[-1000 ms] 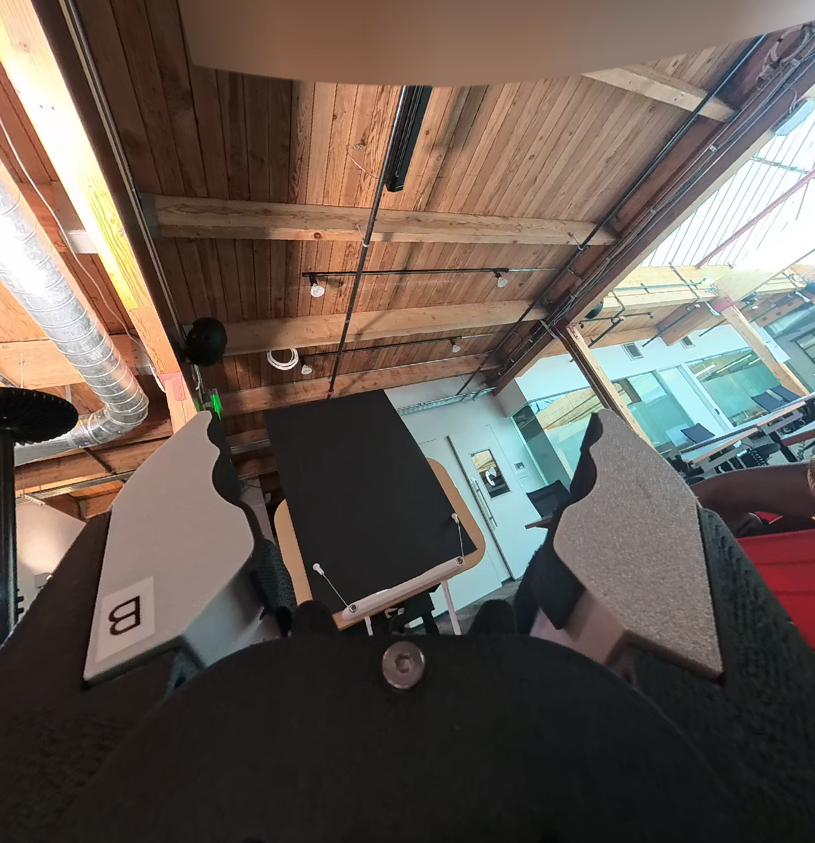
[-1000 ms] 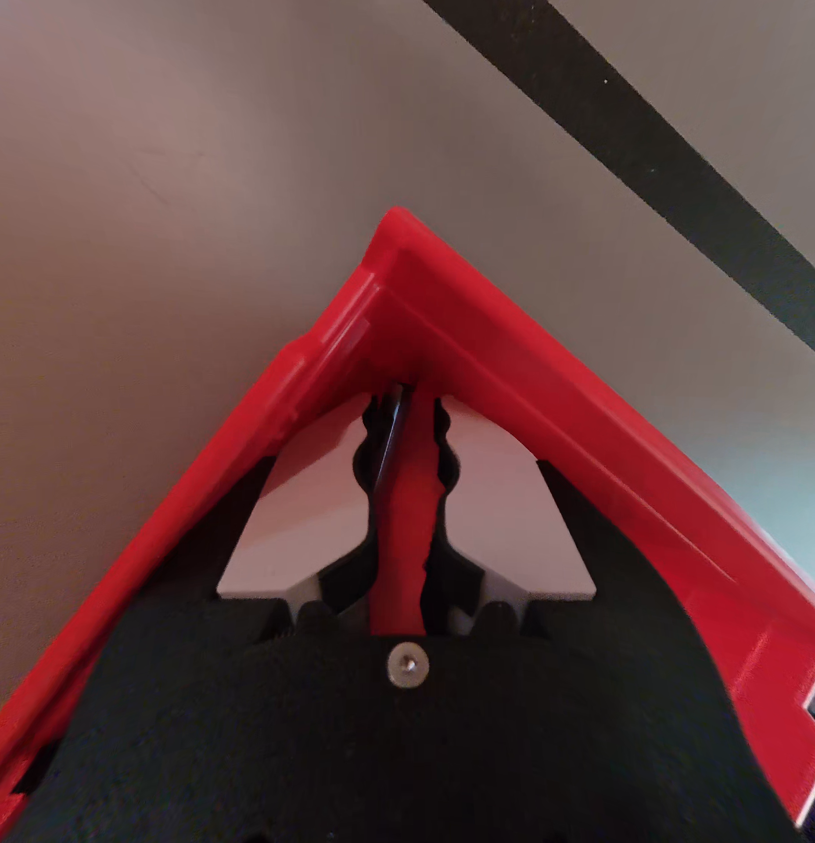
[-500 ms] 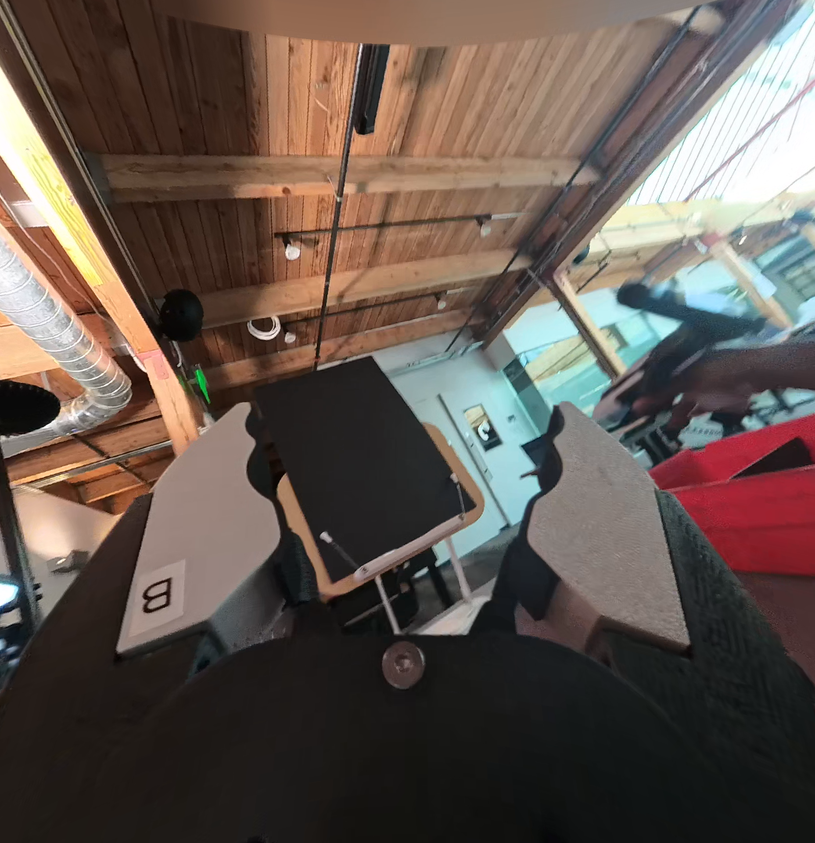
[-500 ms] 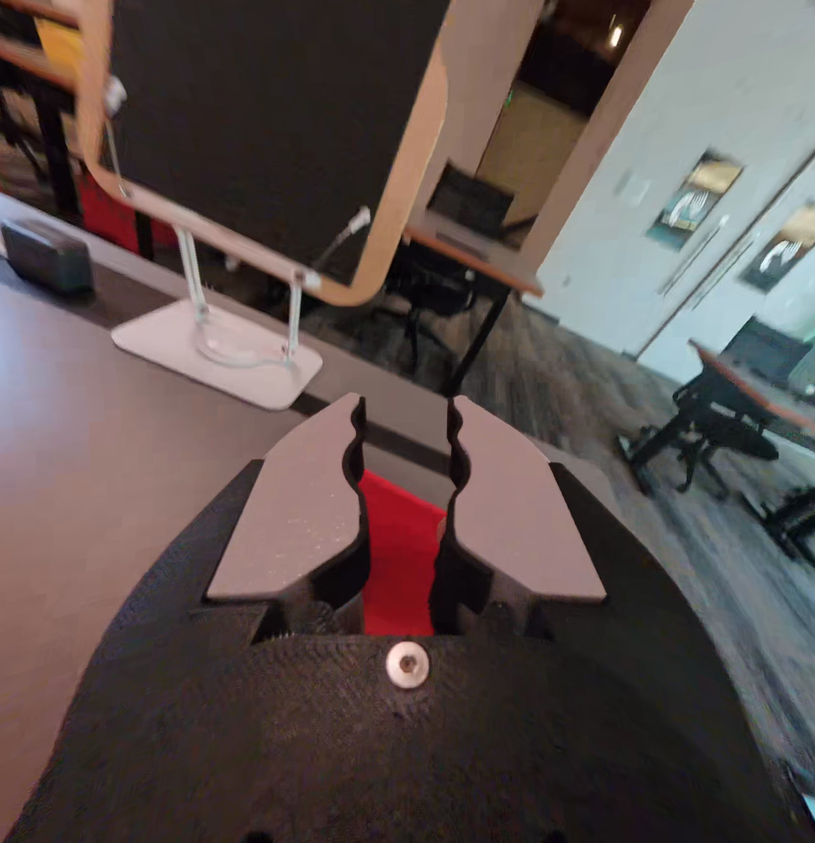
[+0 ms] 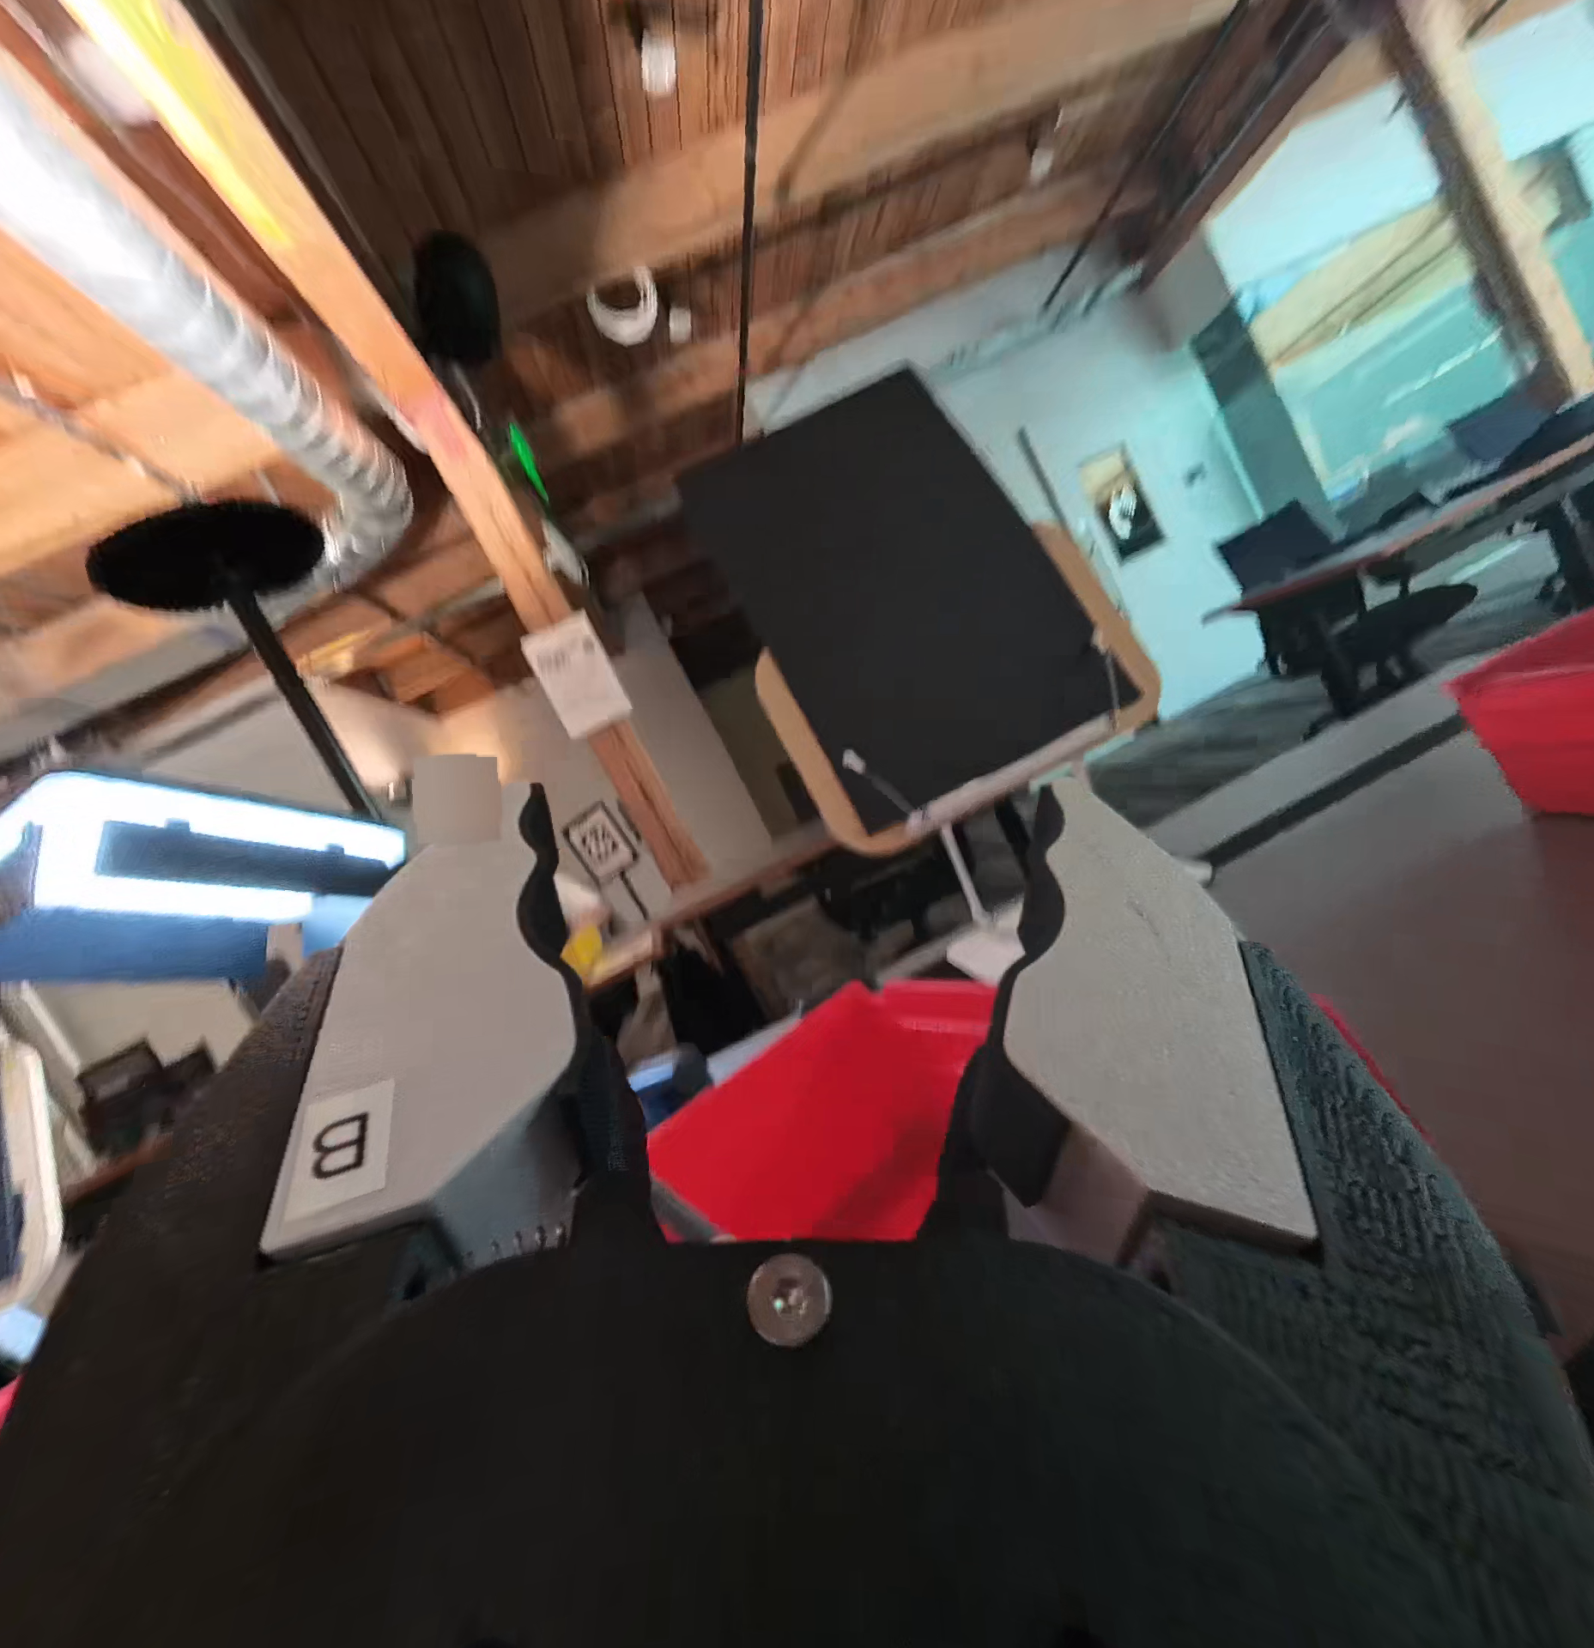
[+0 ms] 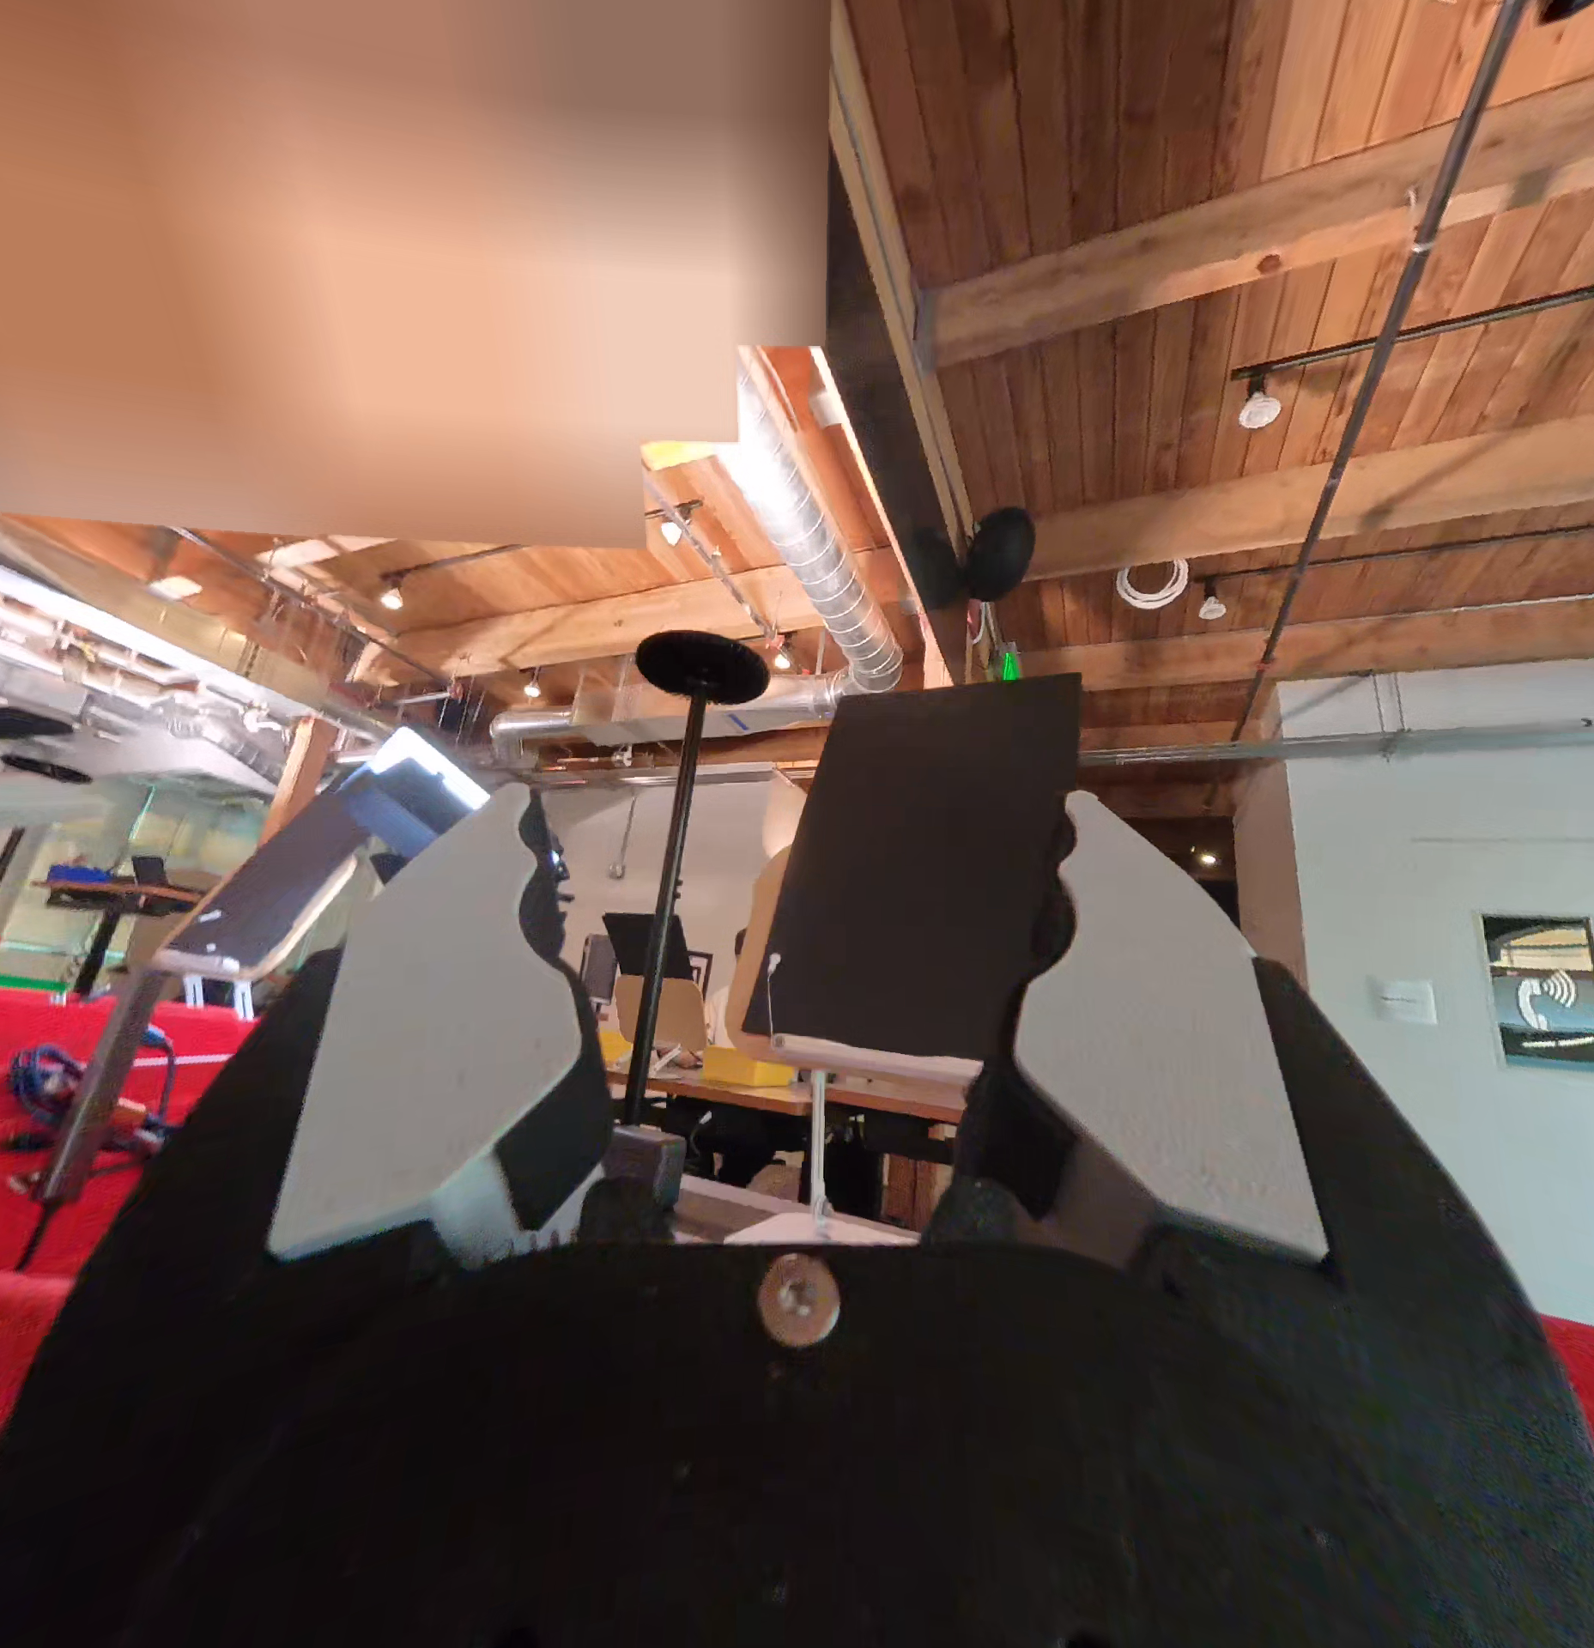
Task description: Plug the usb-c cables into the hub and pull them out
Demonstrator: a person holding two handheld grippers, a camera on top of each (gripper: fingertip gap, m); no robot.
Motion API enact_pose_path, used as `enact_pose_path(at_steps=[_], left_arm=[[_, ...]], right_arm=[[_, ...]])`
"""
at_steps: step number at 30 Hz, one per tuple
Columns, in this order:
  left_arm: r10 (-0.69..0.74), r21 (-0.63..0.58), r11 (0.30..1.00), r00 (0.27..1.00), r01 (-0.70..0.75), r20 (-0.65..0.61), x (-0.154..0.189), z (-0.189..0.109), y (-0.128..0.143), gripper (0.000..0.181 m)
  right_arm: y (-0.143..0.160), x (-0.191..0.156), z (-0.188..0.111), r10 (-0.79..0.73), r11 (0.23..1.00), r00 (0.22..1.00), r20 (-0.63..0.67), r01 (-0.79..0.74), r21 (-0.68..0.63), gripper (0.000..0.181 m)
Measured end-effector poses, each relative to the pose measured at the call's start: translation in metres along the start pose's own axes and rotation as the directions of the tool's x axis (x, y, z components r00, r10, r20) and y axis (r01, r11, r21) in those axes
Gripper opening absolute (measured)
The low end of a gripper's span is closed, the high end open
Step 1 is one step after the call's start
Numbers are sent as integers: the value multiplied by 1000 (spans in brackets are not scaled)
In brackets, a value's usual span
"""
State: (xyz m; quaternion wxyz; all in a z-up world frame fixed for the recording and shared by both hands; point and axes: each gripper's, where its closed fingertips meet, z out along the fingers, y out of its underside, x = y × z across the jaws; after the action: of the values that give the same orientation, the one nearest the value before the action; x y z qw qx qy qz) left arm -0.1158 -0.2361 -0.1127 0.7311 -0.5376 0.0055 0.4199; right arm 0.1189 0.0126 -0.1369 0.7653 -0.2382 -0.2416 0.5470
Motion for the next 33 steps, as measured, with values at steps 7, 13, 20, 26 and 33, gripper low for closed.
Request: enact_pose_path(at_steps=[7,13,20,26,33], left_arm=[[-208,-582,787,976,203,59,-13,-18,118,95],[-349,-648,683,930,338,117,-30,-5,149,85],[-414,-654,694,910,302,-19,-31,17,167,83],[-530,-539,757,830,369,-176,-35,23,169,83],[-694,-489,717,574,496,-435,-27,13,167,80]], right_arm=[[38,-47,3,-103,984,976,190,128,-122,102],[50,-57,1,-139,970,959,246,182,-162,100],[61,-68,-1,-181,951,935,305,245,-187,97],[64,-73,-2,-204,942,920,334,278,-189,95],[65,-72,-3,-185,944,924,335,261,-199,92]])
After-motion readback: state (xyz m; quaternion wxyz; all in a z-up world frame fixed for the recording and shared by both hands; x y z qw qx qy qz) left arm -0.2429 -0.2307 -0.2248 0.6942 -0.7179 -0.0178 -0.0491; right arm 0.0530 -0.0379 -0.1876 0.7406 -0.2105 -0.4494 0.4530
